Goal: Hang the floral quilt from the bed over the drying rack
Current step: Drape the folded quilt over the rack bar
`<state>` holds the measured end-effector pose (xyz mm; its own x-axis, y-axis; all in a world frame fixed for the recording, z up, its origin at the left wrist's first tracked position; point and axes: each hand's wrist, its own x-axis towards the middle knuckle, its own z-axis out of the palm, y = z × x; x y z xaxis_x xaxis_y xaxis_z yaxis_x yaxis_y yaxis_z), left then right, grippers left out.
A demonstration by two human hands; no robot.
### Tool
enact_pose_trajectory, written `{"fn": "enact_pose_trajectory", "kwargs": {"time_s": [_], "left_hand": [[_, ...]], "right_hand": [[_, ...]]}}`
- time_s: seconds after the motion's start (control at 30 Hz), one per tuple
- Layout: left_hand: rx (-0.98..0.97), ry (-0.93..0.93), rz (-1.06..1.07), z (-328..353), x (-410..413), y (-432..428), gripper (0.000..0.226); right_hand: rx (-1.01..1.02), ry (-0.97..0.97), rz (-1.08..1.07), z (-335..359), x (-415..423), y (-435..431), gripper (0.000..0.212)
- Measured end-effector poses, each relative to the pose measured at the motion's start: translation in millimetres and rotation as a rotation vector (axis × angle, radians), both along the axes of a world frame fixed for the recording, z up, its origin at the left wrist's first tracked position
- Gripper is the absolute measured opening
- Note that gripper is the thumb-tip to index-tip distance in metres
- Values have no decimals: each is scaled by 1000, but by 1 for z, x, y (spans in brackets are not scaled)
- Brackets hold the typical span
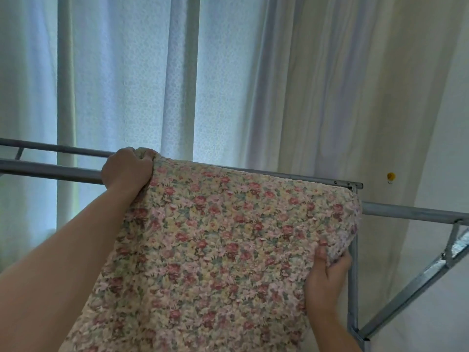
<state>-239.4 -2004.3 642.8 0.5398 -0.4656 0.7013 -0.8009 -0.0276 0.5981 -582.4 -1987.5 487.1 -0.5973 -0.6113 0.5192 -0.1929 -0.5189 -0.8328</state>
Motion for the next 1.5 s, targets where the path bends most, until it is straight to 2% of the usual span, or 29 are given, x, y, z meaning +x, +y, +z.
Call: {"fn": "enact_pose_trajectory", "kwargs": {"time_s": [0.13,0.33,0.5,0.57,0.63,0.67,0.73,0.77,0.83,0.97,1.03,1.17,1.23,1.33,1.4,1.5], "left_hand": [[-24,42,11,1,1,1,46],[-87,181,-10,8,-2,-1,50],[-165,282,-82,21,1,-7,48],[-127,280,-93,25,3,-10,45],[12,231,-106,28,6,-15,38],[124,191,-89,28,7,-16,36],[344,83,37,26,8,-14,42],[409,33,121,25,8,-13,49],[399,-74,249,20,6,-9,61],[92,-176,218,5,-6,-2,58],[-60,-133,137,-6,-14,1,49],[-287,-71,-4,-25,-17,10,25],[-365,-15,-93,-37,-16,17,16],[-454,86,-142,-56,-20,30,30],[-462,186,-111,-67,-25,35,42],[-365,469,-115,-80,-28,36,63]], "right_hand": [[-151,30,34,42,-14,3,53],[-244,130,-31,95,-27,-9,49],[-224,229,-96,138,-35,-29,47],[-206,312,-161,150,-35,-36,39],[-86,496,-287,158,-36,-45,25],[52,632,-371,160,-38,-49,21],[402,847,-453,162,-43,-53,28],[533,883,-437,162,-44,-53,34],[601,908,-445,160,-44,-52,42],[343,900,-517,149,-38,-50,40],[181,838,-489,140,-37,-48,35],[-33,706,-413,130,-38,-47,10],[-115,717,-380,126,-40,-45,14],[-265,750,-370,115,-44,-41,22],[-276,757,-421,104,-45,-38,28],[-274,712,-461,82,-45,-32,39]]}}
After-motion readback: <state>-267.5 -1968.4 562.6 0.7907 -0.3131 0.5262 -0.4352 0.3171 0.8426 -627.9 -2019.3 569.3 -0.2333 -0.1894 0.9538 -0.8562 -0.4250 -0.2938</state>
